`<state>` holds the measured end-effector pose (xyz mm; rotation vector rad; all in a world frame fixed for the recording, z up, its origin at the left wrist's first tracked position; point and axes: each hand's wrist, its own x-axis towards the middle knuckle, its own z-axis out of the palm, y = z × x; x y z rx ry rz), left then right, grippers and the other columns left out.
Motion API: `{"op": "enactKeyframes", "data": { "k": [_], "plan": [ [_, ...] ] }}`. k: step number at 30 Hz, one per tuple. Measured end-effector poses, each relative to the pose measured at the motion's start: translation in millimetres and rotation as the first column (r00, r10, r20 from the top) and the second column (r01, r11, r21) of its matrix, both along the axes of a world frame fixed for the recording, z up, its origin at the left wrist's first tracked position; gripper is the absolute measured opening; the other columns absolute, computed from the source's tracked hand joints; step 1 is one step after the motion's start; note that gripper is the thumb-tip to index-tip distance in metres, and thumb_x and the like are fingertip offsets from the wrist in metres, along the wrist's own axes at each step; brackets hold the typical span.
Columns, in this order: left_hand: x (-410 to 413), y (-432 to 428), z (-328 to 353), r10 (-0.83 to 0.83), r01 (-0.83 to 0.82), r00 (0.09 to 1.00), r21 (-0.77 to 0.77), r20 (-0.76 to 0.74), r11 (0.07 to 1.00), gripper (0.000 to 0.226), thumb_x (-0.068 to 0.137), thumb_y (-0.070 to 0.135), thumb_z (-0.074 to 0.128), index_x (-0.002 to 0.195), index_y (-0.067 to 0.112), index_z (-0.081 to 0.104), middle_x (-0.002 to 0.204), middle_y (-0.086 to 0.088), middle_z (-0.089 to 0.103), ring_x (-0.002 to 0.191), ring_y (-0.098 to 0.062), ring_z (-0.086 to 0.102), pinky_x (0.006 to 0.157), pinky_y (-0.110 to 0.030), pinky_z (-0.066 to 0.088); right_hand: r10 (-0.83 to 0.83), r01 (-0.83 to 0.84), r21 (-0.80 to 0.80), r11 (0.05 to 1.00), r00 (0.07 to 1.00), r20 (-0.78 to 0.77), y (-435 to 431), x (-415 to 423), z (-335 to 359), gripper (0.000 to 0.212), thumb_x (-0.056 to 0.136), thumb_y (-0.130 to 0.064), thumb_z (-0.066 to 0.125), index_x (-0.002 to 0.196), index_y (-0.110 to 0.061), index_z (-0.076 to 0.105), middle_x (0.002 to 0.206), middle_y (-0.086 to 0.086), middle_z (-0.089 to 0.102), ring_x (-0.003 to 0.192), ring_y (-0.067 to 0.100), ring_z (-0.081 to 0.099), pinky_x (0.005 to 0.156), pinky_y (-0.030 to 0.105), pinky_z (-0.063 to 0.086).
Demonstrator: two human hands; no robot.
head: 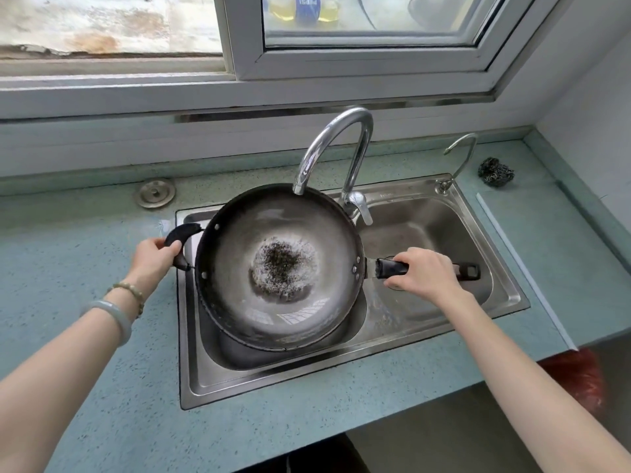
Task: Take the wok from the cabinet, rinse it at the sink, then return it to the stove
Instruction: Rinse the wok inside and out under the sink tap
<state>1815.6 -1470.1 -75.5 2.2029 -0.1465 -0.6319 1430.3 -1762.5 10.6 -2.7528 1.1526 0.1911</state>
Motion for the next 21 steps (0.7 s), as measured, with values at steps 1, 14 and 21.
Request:
{"op": "enactKeyframes", "data": {
  "k": [1, 14, 21],
  "plan": [
    [-2, -1, 4, -0.017, 0.018, 0.999, -0.017, 0.027, 1.000, 0.014, 0.083, 0.024, 0.062, 0.085, 0.011, 0.062, 0.058, 0.007, 0.066, 0.078, -0.025, 0.059, 0.089, -0.047, 0.051, -0.022, 0.022, -0.006, 1.000, 0.999, 0.032, 2, -3, -6, 0.040, 0.070, -0.050, 0.075, 0.099, -0.023, 0.071, 0.096, 0.001, 0.067, 0.099, 0.024, 0.063, 0.070, 0.028, 0.037],
    [-18, 15, 49, -0.450, 0.441, 0.893, 0.166, 0.018, 0.882, 0.039, 0.069, -0.007, 0.075, 0.101, 0.004, 0.054, 0.095, -0.013, 0.063, 0.074, -0.022, 0.062, 0.063, -0.023, 0.047, -0.132, 0.170, -0.139, 0.975, 0.960, 0.247, 40, -36, -80, 0.027, 0.061, -0.030, 0.077, 0.077, -0.012, 0.065, 0.071, 0.005, 0.064, 0.068, 0.031, 0.061, 0.061, 0.035, 0.039],
    [-38, 25, 40, -0.503, 0.431, 0.827, 0.290, 0.252, 0.854, 0.041, 0.060, 0.013, 0.085, 0.079, 0.008, 0.049, 0.080, -0.010, 0.059, 0.074, -0.029, 0.055, 0.062, -0.036, 0.043, -0.348, 0.369, -0.026, 0.929, 0.895, 0.278, 49, -37, -98, 0.033, 0.060, -0.026, 0.086, 0.082, -0.014, 0.064, 0.079, 0.003, 0.065, 0.078, 0.029, 0.059, 0.071, 0.038, 0.033]
  ]
}}
